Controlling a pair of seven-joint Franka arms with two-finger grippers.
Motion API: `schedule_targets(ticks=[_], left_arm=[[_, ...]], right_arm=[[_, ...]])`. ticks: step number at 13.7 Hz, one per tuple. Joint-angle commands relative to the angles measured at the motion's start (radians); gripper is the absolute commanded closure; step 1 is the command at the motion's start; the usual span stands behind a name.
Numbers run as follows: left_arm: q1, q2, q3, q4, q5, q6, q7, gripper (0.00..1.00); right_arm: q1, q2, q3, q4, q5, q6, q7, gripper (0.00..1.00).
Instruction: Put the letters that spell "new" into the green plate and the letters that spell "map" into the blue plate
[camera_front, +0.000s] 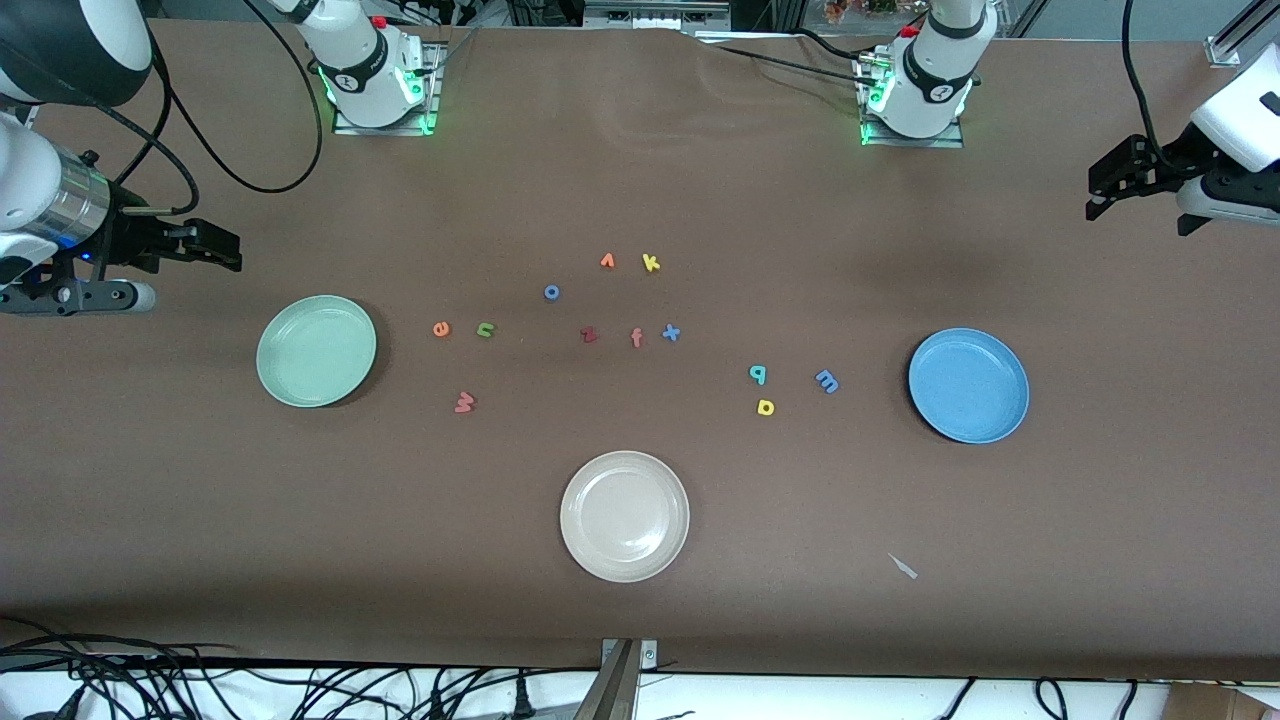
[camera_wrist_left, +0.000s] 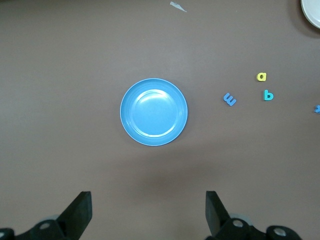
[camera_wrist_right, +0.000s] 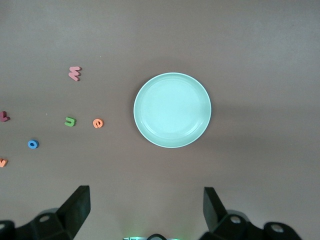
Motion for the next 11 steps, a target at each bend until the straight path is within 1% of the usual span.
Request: schedule_targets(ticks=[1,8,11], left_arm=[[0.001,0.013,0.001,0.033,-0.024,-0.022,0.004,0.0],[0.001,0.013,0.001,0.033,-0.024,-0.022,0.006,0.0],[0.001,0.013,0.001,0.033,-0.024,-0.022,0.004,0.0]], right_arm=[[-0.01,-0.002,0.004,-0.012,0.012,0.01,-0.011,0.0],[-0.007,0.004,0.01,-0.026,0.034,0.016,0.006,0.0],[-0.005,-0.008,0.013,-0.058,0.035,0.018,0.017,0.0]])
